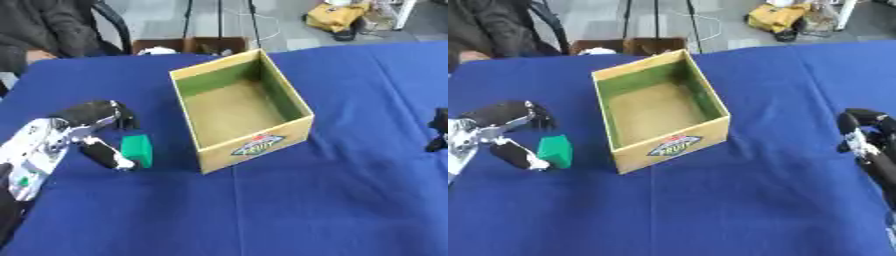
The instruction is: Pick up objects on the table and place them in the box.
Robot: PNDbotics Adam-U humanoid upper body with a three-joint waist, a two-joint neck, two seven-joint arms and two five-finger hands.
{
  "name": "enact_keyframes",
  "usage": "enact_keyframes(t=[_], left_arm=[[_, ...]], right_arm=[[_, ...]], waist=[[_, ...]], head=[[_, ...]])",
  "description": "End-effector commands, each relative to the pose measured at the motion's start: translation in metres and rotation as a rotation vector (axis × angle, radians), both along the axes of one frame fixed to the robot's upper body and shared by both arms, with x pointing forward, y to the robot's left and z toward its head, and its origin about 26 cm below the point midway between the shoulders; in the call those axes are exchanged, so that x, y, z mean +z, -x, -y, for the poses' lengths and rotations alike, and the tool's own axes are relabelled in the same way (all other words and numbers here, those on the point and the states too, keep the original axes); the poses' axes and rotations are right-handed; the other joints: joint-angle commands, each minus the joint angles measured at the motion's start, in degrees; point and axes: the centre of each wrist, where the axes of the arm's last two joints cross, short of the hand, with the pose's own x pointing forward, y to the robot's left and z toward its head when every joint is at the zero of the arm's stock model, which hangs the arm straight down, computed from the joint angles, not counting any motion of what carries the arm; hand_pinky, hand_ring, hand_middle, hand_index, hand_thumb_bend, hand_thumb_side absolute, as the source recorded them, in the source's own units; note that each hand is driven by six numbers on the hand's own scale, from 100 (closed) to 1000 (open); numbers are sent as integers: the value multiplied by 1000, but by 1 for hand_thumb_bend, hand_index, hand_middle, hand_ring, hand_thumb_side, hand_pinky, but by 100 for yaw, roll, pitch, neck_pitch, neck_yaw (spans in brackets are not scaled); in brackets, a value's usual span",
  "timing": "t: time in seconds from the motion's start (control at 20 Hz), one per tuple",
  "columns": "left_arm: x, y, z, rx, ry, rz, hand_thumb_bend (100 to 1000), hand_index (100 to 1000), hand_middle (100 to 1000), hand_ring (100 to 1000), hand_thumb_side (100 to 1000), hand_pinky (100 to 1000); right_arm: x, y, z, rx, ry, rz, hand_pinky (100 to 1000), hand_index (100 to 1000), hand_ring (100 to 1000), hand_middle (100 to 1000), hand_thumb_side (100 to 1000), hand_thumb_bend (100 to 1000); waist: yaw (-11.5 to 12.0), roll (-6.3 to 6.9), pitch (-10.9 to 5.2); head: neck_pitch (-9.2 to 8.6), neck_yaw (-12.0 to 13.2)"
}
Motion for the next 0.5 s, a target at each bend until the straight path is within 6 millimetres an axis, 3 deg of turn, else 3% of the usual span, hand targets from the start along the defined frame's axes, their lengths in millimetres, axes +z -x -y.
enact_keyframes(t=[0.05, 0.3, 0.5], left_arm=[[5, -2, 0, -8, -66, 36, 760, 732, 557, 584, 397, 614], [-8, -6, 5, -28, -152, 66, 727, 725, 550, 580, 383, 609], [-12, -7, 6, -34, -148, 91, 644, 684, 507, 542, 343, 574]], right_arm=[[8, -1, 2, 3, 15, 24, 482, 752, 429, 577, 612, 405], [9, -1, 2, 4, 14, 24, 482, 752, 429, 577, 612, 405], [9, -1, 2, 5, 13, 25, 482, 752, 430, 577, 611, 405]], waist=[[-4, -6, -69], [-14, -8, -64], [-15, -9, -59]], head=[[-6, 13], [-11, 17], [-10, 17]])
